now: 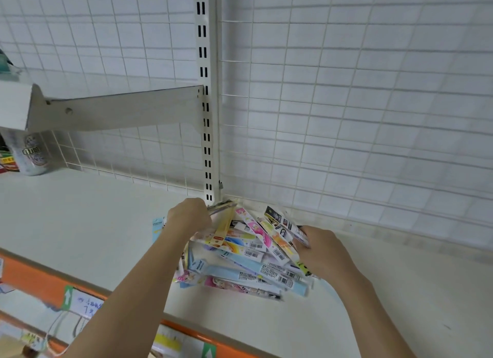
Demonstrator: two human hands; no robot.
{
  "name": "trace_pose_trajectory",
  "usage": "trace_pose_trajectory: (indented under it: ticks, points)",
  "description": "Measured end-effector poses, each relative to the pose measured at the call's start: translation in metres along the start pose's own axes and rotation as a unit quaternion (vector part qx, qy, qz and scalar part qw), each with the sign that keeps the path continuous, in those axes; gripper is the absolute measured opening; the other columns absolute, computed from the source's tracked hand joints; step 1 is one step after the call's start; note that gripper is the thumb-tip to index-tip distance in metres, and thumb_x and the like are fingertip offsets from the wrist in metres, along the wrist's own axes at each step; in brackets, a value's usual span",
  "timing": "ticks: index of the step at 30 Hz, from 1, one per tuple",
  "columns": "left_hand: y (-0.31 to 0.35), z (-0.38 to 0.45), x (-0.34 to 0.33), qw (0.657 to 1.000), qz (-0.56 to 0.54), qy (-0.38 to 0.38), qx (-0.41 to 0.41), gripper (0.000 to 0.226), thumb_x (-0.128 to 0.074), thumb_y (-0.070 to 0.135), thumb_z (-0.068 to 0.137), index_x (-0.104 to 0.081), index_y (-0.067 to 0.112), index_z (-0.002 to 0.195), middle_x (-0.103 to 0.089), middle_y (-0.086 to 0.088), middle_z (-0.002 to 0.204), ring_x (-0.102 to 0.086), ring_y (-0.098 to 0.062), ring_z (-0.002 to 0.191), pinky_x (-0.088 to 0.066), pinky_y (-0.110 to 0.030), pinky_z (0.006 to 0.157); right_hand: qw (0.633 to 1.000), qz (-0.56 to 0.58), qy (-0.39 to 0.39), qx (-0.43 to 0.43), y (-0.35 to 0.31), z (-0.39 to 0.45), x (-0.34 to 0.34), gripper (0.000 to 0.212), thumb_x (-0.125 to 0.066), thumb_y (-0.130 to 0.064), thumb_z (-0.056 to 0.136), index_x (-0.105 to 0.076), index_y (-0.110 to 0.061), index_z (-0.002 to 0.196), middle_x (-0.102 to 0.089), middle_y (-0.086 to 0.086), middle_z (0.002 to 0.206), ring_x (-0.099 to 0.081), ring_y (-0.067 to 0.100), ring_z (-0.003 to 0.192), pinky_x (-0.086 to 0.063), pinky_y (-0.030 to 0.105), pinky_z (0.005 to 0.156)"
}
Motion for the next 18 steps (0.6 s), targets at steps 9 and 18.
trace_pose_trajectory:
  ticks: [9, 18]
  points:
    - [0.009, -0.019, 0.017, 0.991, -0.132, 0.000, -0.020, 0.014, -0.049, 0.011, 0.077, -0.048, 0.010, 0.063, -0.062, 0.001, 0.054, -0.056, -0.019, 0.057, -0.046, -0.023, 0.055, 1.000, 0.026, -0.007, 0.002, -0.007, 0.004, -0.006, 0.020, -0.044, -0.024, 0.094, -0.049, -0.020, 0.075, -0.054, -0.003, 0.067, -0.053, 0.021, 0.064, -0.037, 0.028, 0.053]
    - [0.018, -0.040, 0.016, 0.975, -0.216, -0.033, -0.027, 0.012, -0.047, 0.005, 0.085, -0.058, 0.006, 0.081, -0.075, -0.006, 0.079, -0.068, -0.021, 0.063, -0.055, -0.027, 0.063, 0.996, 0.078, 0.009, -0.035, 0.003, 0.000, -0.001, 0.035, -0.045, -0.023, 0.094, -0.036, -0.023, 0.060, -0.044, -0.004, 0.058, -0.041, 0.016, 0.054, -0.032, 0.028, 0.052]
Point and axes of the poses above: each hand's wrist, its own z-axis towards the middle knuckle, its own x-axis out of the back of the hand, y = z × x, the point moved 2 cm from there along z, towards the middle knuckle
